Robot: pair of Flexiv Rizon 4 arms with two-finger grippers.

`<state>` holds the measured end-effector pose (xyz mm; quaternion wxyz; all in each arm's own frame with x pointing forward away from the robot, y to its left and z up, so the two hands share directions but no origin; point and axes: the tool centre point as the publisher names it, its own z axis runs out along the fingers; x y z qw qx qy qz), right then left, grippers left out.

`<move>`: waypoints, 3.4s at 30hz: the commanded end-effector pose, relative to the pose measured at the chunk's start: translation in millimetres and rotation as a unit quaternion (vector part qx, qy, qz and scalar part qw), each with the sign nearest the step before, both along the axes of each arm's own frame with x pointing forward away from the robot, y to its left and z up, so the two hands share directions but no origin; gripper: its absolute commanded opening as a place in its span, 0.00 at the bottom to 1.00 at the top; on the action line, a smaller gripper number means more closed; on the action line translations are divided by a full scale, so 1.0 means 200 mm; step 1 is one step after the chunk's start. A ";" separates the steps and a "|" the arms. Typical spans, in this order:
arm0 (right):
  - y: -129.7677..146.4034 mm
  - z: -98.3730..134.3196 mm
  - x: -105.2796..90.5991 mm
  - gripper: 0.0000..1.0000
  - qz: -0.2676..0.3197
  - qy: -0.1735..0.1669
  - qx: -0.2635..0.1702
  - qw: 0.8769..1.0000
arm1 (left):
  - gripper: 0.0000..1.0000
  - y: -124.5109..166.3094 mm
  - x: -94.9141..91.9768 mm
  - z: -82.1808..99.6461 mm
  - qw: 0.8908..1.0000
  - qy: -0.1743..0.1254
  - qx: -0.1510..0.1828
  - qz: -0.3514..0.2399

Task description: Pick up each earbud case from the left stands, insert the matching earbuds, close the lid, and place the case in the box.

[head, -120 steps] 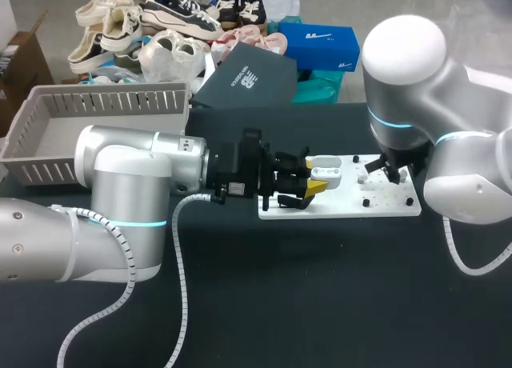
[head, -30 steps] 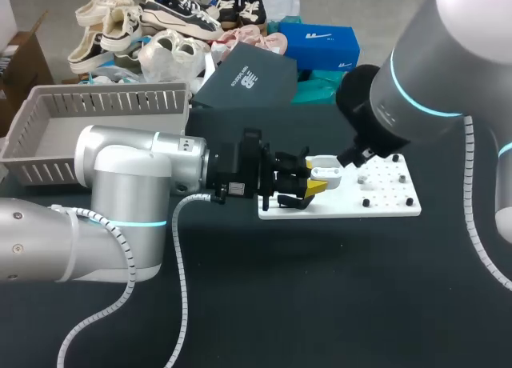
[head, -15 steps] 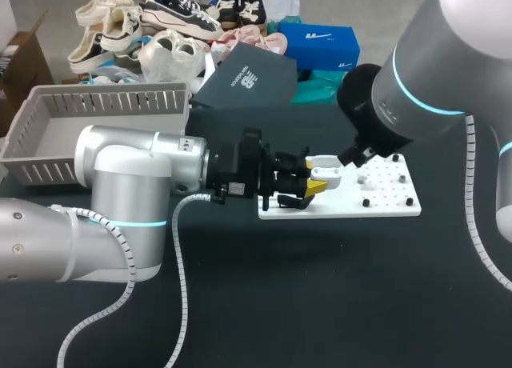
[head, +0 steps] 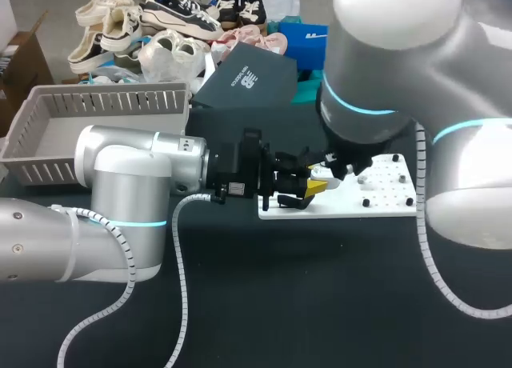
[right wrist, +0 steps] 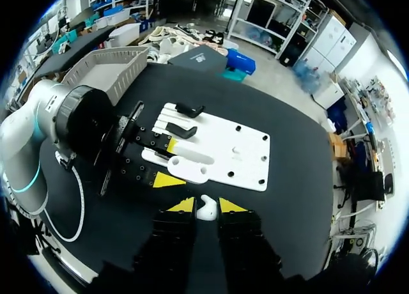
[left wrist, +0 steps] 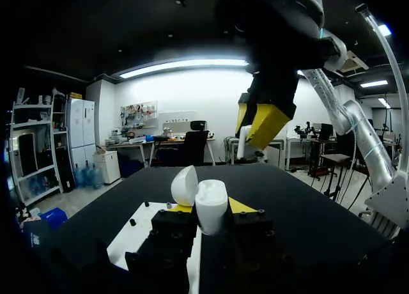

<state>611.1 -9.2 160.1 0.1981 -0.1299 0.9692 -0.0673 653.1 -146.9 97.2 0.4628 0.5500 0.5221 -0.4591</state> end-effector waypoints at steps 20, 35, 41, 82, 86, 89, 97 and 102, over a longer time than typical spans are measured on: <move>0.06 -0.02 0.08 0.00 -0.030 0.023 -0.020 0.999 | 0.00 0.00 0.00 0.00 1.000 -0.001 -0.001 0.002; -0.01 0.04 0.20 0.00 -0.167 0.080 0.028 0.982 | 0.00 0.00 0.00 0.00 1.000 -0.001 -0.001 0.002; -0.02 0.04 0.15 0.00 -0.188 0.083 0.017 0.978 | 0.00 0.00 0.00 0.00 1.000 -0.001 -0.001 0.002; 0.05 0.06 0.09 0.00 -0.284 0.151 0.043 0.946 | 0.00 0.00 0.00 0.00 1.000 -0.001 -0.001 0.002; 0.05 0.04 0.10 0.00 -0.286 0.146 0.040 0.946 | 0.00 0.00 0.00 0.00 1.000 -0.001 -0.001 0.002; 0.07 0.02 0.11 0.00 -0.289 0.135 0.031 0.947 | 0.00 0.00 0.00 0.00 1.000 -0.001 -0.001 0.002; 0.08 -0.02 0.13 0.00 -0.293 0.123 0.016 0.948 | 0.00 0.00 0.00 0.00 1.000 -0.001 -0.001 0.002; 0.08 -0.05 0.14 0.00 -0.297 0.124 0.013 0.947 | 0.00 0.00 0.00 0.00 1.000 -0.001 -0.001 0.002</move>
